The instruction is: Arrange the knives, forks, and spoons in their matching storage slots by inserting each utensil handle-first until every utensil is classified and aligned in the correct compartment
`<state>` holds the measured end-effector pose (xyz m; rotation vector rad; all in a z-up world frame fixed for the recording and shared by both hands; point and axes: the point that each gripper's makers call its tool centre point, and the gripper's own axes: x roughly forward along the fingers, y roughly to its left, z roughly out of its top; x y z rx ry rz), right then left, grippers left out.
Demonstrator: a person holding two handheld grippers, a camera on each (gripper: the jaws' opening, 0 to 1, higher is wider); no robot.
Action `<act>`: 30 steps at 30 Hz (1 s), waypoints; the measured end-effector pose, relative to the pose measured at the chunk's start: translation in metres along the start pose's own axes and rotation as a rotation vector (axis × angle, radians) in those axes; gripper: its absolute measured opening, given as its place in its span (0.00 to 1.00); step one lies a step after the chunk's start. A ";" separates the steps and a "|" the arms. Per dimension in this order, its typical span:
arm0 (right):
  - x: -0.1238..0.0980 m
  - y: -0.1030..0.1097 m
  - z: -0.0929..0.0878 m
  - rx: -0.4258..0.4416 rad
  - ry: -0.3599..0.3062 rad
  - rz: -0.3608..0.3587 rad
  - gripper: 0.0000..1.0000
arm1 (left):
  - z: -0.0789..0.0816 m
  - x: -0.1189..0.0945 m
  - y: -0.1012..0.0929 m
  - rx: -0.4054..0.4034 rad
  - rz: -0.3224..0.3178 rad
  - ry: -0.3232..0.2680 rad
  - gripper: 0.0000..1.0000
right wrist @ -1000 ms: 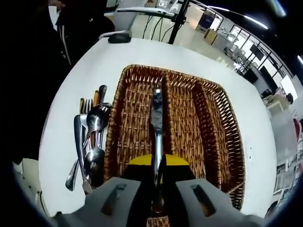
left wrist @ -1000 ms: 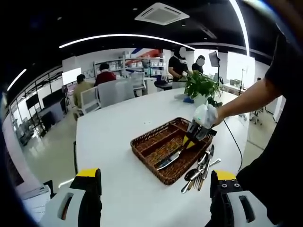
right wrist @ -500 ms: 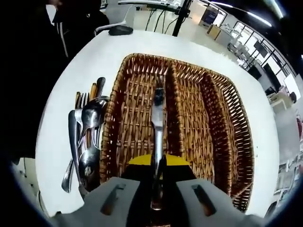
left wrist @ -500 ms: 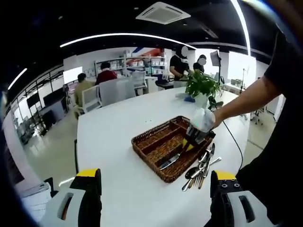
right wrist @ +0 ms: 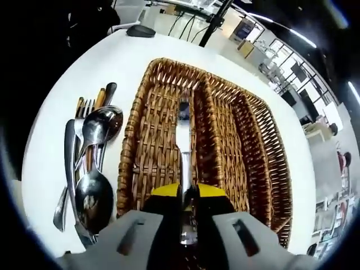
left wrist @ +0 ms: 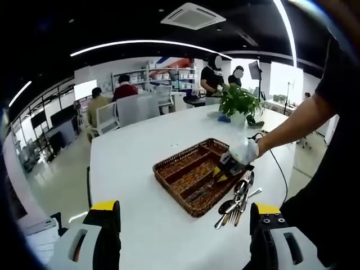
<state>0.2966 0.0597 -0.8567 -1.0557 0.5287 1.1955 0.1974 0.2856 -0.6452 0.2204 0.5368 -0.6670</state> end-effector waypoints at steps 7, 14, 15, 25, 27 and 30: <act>-0.017 -0.006 0.011 0.060 -0.056 -0.032 0.15 | 0.003 0.002 -0.004 0.003 -0.002 -0.008 1.00; -0.042 -0.022 0.021 0.171 -0.123 -0.106 0.40 | 0.008 0.004 -0.008 0.004 -0.005 -0.023 1.00; -0.044 -0.024 0.022 0.179 -0.127 -0.112 0.43 | 0.008 0.005 -0.009 0.005 -0.006 -0.024 1.00; -0.077 -0.044 0.009 0.573 -0.247 -0.155 0.82 | 0.018 0.010 -0.023 0.019 -0.027 -0.050 1.00; -0.084 -0.047 0.006 0.604 -0.272 -0.171 0.88 | 0.020 0.010 -0.025 0.023 -0.032 -0.053 1.00; -0.097 -0.054 0.000 0.649 -0.309 -0.222 0.99 | 0.021 0.011 -0.027 0.022 -0.037 -0.058 1.00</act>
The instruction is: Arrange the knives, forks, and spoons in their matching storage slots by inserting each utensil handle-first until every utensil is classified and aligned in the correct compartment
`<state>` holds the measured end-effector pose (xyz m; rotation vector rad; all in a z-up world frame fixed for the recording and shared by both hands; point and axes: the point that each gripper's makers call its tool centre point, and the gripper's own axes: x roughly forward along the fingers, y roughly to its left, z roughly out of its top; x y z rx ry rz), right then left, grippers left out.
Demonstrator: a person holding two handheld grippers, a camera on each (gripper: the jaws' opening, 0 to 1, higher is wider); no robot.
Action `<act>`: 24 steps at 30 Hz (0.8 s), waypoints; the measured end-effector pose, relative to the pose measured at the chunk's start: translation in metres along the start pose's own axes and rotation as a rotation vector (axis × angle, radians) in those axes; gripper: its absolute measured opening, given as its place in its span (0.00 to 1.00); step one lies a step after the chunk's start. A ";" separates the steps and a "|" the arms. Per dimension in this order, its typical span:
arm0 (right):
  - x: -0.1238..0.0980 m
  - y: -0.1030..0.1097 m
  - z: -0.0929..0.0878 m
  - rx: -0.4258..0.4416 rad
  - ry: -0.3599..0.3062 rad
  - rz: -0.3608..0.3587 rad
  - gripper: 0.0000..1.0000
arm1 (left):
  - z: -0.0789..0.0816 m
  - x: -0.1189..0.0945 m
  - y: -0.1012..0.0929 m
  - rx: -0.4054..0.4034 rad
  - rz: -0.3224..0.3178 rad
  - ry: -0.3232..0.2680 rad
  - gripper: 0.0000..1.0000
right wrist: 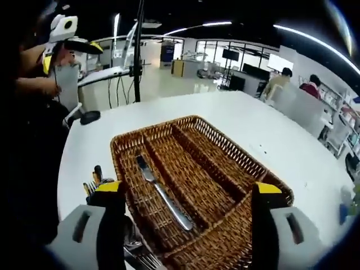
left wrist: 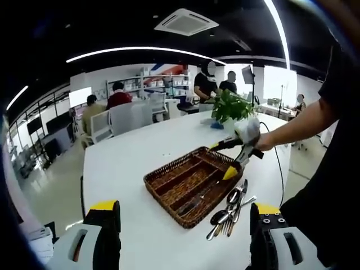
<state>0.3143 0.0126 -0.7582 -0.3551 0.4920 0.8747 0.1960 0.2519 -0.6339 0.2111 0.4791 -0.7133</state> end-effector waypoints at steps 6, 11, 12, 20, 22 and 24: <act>-0.022 -0.002 -0.005 0.017 -0.012 -0.028 0.99 | 0.007 -0.001 -0.003 -0.023 0.003 -0.032 1.00; -0.038 -0.005 -0.010 0.055 -0.028 -0.063 0.99 | 0.008 -0.001 -0.006 -0.026 0.004 -0.044 1.00; -0.044 -0.006 -0.011 0.075 -0.031 -0.079 0.99 | 0.008 -0.001 -0.007 -0.027 0.003 -0.044 1.00; -0.099 -0.015 -0.011 0.197 -0.031 -0.196 0.99 | -0.002 0.000 -0.008 -0.058 0.030 -0.032 1.00; -0.109 -0.017 -0.014 0.200 -0.023 -0.211 0.99 | -0.002 0.000 -0.010 -0.071 0.023 -0.036 1.00; -0.121 -0.018 -0.018 0.196 -0.002 -0.225 0.99 | -0.002 0.001 -0.013 -0.073 0.019 -0.040 1.00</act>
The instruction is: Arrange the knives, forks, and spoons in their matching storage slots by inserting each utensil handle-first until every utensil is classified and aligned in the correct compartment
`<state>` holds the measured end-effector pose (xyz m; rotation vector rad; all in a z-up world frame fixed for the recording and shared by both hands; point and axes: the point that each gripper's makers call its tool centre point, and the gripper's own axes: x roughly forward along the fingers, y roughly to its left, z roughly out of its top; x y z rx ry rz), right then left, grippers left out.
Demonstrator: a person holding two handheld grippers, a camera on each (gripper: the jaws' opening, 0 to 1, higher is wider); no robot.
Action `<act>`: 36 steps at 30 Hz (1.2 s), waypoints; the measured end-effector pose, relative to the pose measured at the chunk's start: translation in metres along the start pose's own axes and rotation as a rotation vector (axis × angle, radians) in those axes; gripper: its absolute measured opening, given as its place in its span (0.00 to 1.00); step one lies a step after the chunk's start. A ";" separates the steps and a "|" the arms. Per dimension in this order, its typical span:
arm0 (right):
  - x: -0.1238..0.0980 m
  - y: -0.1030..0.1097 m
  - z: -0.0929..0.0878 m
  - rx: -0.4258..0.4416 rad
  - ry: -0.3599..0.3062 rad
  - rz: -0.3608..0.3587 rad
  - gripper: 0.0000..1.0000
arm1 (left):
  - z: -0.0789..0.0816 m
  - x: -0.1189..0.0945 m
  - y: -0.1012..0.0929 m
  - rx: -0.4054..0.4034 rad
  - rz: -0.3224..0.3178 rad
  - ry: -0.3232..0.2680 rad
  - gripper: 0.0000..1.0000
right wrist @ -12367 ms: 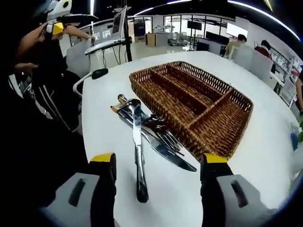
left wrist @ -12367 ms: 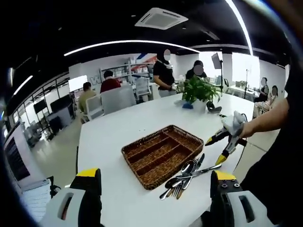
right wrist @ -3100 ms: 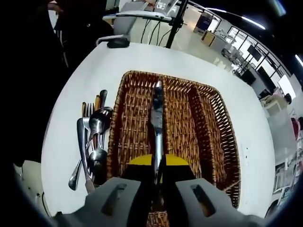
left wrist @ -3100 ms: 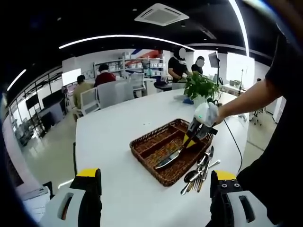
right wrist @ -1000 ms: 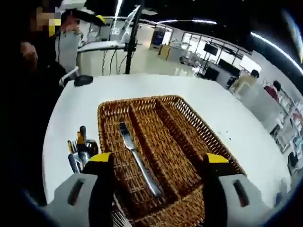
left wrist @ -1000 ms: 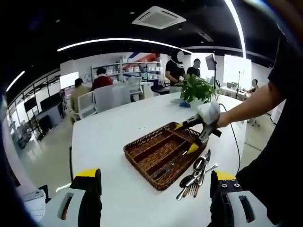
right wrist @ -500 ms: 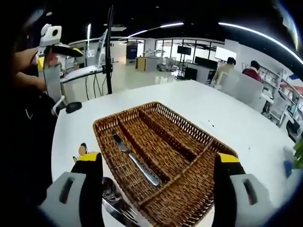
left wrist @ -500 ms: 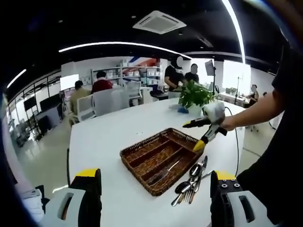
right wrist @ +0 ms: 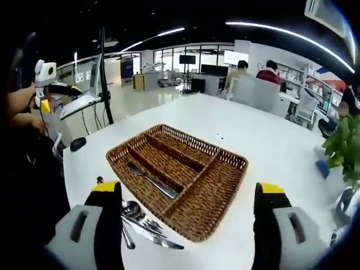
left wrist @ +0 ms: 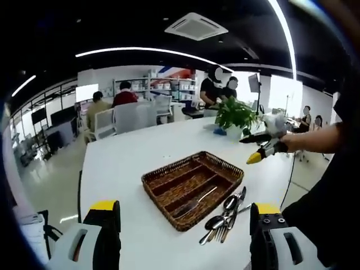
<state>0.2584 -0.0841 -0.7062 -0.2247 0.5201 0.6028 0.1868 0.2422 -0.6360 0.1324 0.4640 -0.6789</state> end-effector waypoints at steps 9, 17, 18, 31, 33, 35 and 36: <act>-0.044 0.004 -0.007 -0.044 -0.018 -0.036 0.99 | 0.002 0.006 -0.012 0.018 -0.008 -0.008 1.00; -0.062 0.006 -0.008 -0.077 -0.011 -0.045 0.99 | -0.005 0.007 -0.014 0.018 0.005 0.001 1.00; -0.063 0.006 -0.007 -0.078 -0.011 -0.045 0.99 | -0.005 0.008 -0.014 0.018 0.006 0.002 1.00; -0.067 -0.007 0.000 -0.065 -0.027 -0.066 0.99 | 0.005 0.020 -0.016 0.043 0.001 0.003 1.00; -0.067 -0.010 0.000 -0.062 -0.027 -0.069 0.99 | 0.007 0.024 -0.014 0.047 -0.003 0.002 1.00; -0.066 -0.011 0.000 -0.061 -0.028 -0.069 0.99 | 0.009 0.026 -0.016 0.053 -0.007 0.004 1.00; -0.066 -0.011 0.000 -0.060 -0.029 -0.070 0.99 | 0.010 0.027 -0.016 0.056 -0.009 0.005 1.00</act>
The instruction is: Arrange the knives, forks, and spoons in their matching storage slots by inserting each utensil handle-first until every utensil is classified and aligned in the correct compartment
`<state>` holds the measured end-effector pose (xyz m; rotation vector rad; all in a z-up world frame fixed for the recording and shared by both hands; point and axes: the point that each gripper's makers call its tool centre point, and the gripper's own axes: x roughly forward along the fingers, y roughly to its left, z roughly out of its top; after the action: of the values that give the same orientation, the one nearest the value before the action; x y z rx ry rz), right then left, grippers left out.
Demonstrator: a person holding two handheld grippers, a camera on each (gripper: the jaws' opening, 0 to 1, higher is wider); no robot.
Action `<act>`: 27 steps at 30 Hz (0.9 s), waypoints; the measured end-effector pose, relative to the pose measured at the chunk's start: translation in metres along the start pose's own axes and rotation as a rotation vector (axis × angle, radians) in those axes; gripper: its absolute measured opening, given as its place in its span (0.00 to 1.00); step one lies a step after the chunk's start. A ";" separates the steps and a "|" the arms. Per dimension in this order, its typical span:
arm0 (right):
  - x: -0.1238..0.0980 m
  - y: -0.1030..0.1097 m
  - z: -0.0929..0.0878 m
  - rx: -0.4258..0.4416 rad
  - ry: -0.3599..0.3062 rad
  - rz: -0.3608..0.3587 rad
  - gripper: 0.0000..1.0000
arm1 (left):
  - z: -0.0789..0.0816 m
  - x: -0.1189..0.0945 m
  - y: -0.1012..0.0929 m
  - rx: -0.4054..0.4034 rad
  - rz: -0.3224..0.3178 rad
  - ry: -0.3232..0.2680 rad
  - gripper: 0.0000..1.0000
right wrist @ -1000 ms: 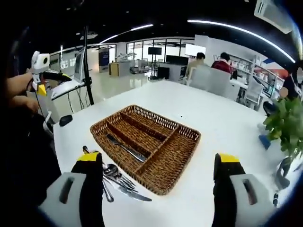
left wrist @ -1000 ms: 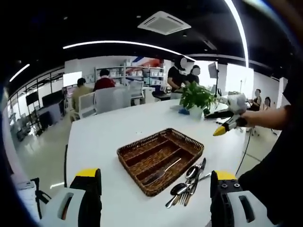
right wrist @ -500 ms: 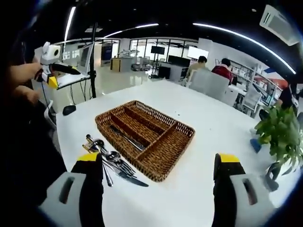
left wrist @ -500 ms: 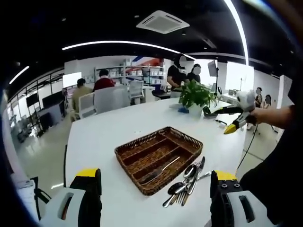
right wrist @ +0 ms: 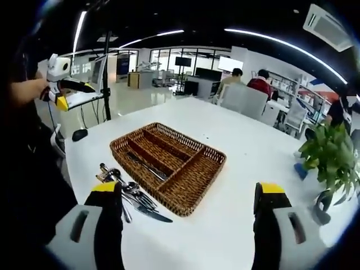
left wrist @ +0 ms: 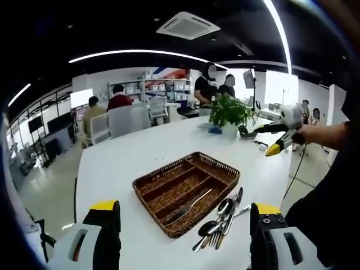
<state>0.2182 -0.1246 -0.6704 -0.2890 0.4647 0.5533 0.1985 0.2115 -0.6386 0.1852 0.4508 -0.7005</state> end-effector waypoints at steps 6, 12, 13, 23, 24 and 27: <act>0.001 -0.002 -0.001 0.006 -0.004 0.000 0.99 | 0.005 0.006 -0.005 0.030 -0.018 0.017 1.00; 0.001 -0.002 -0.002 0.014 -0.002 0.003 0.99 | 0.009 0.010 -0.008 0.035 -0.028 0.020 1.00; 0.001 -0.003 -0.001 0.018 -0.002 0.003 0.99 | 0.010 0.011 -0.008 0.037 -0.032 0.021 1.00; -0.005 0.005 0.017 0.037 -0.020 -0.028 0.99 | 0.017 0.037 -0.029 0.088 -0.152 0.026 1.00; -0.005 0.007 0.019 0.038 -0.030 -0.026 0.99 | 0.017 0.038 -0.029 0.092 -0.156 0.027 1.00; -0.008 0.007 0.019 0.067 0.003 -0.040 0.99 | 0.013 0.037 -0.028 0.087 -0.168 0.067 1.00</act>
<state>0.2149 -0.1150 -0.6514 -0.2348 0.4785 0.4978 0.2094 0.1647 -0.6442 0.2552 0.5048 -0.8809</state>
